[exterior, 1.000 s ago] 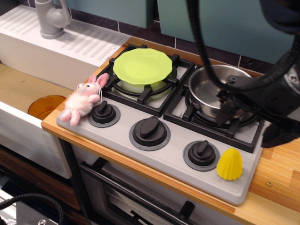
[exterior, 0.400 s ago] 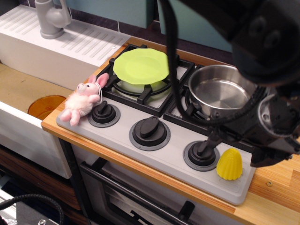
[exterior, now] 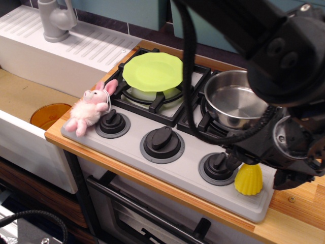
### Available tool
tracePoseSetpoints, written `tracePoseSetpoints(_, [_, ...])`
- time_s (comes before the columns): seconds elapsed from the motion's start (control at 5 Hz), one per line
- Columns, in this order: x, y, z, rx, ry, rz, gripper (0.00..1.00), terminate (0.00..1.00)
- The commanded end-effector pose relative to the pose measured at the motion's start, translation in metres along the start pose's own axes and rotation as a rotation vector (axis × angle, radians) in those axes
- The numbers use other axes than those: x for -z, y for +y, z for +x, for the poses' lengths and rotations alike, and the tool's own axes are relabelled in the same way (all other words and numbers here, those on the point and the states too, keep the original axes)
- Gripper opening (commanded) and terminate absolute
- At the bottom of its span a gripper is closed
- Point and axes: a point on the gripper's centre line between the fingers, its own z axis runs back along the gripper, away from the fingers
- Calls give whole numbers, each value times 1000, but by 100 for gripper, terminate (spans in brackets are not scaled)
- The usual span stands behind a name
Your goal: End effector reaching corn
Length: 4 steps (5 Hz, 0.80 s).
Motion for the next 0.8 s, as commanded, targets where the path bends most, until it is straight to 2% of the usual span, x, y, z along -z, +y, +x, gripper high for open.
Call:
tracePoseSetpoints(0.0, [-4, -7, 7, -36, 6, -25, 100, 0])
tracePoseSetpoints(0.4, [-4, -7, 7, -36, 6, -25, 100, 0])
tracePoseSetpoints(0.6, [-4, -7, 7, -36, 6, -25, 100, 100])
